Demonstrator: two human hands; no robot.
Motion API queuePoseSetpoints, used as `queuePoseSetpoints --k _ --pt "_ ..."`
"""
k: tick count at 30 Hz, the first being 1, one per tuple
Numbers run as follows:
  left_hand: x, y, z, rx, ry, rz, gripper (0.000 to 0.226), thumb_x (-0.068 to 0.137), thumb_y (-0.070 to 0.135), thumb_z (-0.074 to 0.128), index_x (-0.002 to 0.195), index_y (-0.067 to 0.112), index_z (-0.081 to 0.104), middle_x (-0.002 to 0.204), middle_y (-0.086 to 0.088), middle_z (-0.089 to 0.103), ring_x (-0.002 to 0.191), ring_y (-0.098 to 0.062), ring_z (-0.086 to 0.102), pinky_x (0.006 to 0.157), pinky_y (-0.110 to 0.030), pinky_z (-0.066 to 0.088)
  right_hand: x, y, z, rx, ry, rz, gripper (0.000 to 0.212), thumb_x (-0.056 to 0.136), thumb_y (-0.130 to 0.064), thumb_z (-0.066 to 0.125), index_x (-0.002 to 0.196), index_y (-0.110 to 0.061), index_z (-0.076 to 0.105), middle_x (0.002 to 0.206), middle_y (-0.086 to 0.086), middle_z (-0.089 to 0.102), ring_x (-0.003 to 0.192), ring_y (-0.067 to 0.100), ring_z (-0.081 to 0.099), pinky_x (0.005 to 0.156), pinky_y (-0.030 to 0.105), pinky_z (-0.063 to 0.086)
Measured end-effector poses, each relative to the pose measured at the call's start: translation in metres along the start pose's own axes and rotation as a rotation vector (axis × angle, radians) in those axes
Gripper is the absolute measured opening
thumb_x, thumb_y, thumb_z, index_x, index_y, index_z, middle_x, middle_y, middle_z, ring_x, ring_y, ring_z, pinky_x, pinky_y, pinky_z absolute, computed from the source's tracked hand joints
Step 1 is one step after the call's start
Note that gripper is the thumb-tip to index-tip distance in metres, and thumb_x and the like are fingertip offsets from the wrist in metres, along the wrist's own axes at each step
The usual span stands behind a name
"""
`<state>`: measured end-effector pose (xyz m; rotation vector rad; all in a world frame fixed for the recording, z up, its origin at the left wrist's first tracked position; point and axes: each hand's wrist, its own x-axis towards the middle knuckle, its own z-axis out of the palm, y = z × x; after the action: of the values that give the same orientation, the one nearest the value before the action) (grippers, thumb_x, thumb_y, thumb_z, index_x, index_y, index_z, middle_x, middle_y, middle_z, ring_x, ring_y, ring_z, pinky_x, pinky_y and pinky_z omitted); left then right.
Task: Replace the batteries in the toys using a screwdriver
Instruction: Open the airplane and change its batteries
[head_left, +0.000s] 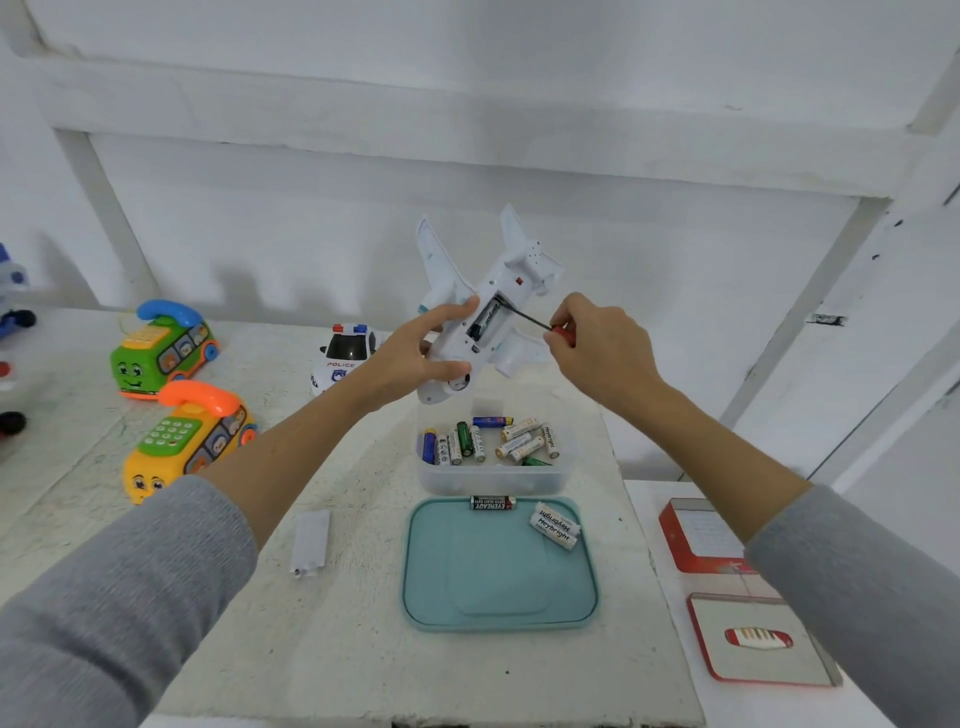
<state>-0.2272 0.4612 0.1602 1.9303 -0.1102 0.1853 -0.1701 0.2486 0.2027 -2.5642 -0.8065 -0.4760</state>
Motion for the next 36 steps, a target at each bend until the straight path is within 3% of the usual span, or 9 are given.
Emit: queuePoseSetpoints --k 3,8,13,19,30,36 --pt "-0.001 0.002 0.001 0.041 -0.004 0.004 0.064 0.086 0.007 0.068 0.129 0.046 0.042 0.119 0.029 0.044 0.101 -0.014 0.057 0.083 -0.020 0.052 0.006 0.000 -0.001 -0.033 -0.012 0.006 0.017 0.093 -0.023 0.050 0.101 -0.010 0.056 0.094 0.008 0.065 0.085 0.027 0.057 0.066 0.030 0.040" --pt "0.000 -0.001 0.001 0.164 -0.016 0.020 0.067 0.085 0.014 0.071 0.132 0.050 0.040 0.136 0.011 0.040 0.112 -0.019 0.051 0.097 -0.035 0.047 0.009 -0.005 0.000 -0.088 -0.032 -0.002 0.016 0.093 -0.020 0.047 0.097 -0.007 0.055 0.089 0.010 0.063 0.078 0.028 0.057 0.062 0.030 0.038" --pt "-0.001 0.002 0.000 0.222 -0.038 0.043 0.068 0.085 0.013 0.071 0.135 0.046 0.040 0.132 0.017 0.042 0.110 -0.012 0.048 0.093 -0.025 0.042 0.011 -0.002 -0.004 0.016 -0.062 0.045 0.011 0.085 -0.015 0.050 0.089 -0.009 0.059 0.086 0.005 0.064 0.079 0.023 0.056 0.062 0.028 0.036" --pt "0.001 0.006 0.003 0.265 -0.068 0.049 0.068 0.084 0.014 0.071 0.135 0.045 0.040 0.131 0.014 0.043 0.111 -0.013 0.047 0.100 -0.032 0.041 0.006 0.003 -0.006 0.121 -0.054 0.107 0.011 0.083 -0.014 0.053 0.086 -0.007 0.061 0.081 0.002 0.063 0.078 0.019 0.054 0.061 0.027 0.036" --pt "0.003 0.007 0.008 0.325 -0.093 0.058 0.069 0.083 0.013 0.073 0.140 0.038 0.042 0.129 0.017 0.043 0.107 -0.010 0.045 0.098 -0.029 0.039 -0.001 0.012 -0.005 0.202 -0.065 0.157 0.009 0.080 -0.012 0.054 0.079 -0.005 0.059 0.072 -0.004 0.056 0.074 0.017 0.051 0.054 0.024 0.035" --pt "0.003 0.004 0.007 0.389 -0.104 0.085 0.069 0.082 0.011 0.073 0.137 0.039 0.042 0.137 0.008 0.042 0.119 -0.010 0.040 0.101 -0.027 0.033 -0.008 0.019 -0.008 0.261 -0.086 0.188 0.007 0.079 -0.012 0.057 0.072 -0.009 0.058 0.065 -0.011 0.054 0.073 0.018 0.054 0.063 0.029 0.043"
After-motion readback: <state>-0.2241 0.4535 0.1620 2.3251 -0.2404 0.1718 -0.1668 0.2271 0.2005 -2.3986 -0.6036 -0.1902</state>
